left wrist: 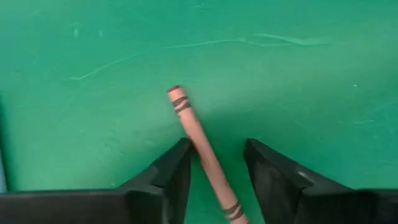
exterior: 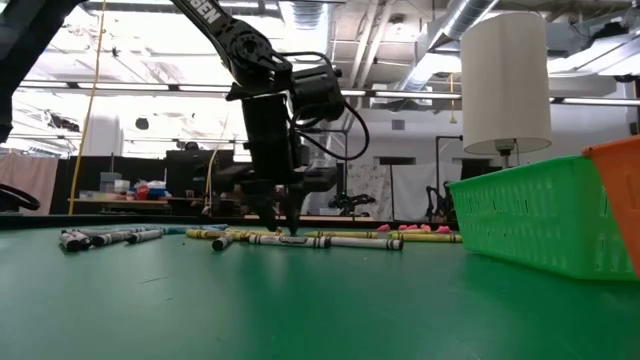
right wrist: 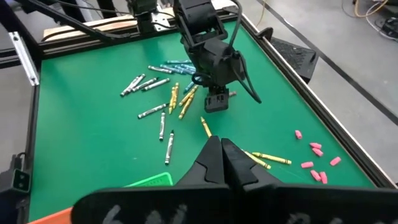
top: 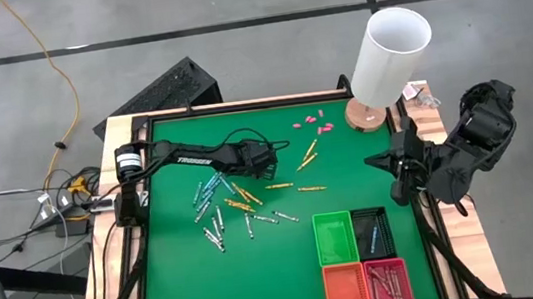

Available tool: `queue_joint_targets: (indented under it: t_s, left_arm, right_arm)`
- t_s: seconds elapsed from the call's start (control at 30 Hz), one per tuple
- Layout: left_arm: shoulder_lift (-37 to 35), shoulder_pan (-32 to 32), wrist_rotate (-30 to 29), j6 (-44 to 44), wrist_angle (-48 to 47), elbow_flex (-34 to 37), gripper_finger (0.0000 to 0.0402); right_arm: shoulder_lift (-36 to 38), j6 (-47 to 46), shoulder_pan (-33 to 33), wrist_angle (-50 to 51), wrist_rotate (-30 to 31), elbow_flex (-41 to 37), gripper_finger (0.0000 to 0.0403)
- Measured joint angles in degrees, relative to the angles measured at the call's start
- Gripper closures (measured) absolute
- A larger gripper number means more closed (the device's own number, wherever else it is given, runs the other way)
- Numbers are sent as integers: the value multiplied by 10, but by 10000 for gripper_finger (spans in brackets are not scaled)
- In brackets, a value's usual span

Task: Sort crayons
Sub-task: Put the brown crayon into the red bin

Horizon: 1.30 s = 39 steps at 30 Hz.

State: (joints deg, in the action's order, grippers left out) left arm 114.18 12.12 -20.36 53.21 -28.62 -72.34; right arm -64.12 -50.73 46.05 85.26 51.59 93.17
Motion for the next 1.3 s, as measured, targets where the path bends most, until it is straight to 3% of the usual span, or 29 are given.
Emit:
queue_joint_targets:
  t_s: [0.3,0.6,1.0,1.3]
  left_arm:
    - [0,0,-3,-6,-1,1,391]
    - [3,-13,-11,-53,-6,-27,397]
    - [2,-91,-13,-202,15,-191,399]
    - [19,-185,-2,-287,263,-212,399]
  right_arm:
    - [-1,-3,9,0,0,0,403]
    - [-1,0,38,1,0,0,403]
    - [1,-20,103,22,79,0,403]
    - [22,-49,91,46,101,0,403]
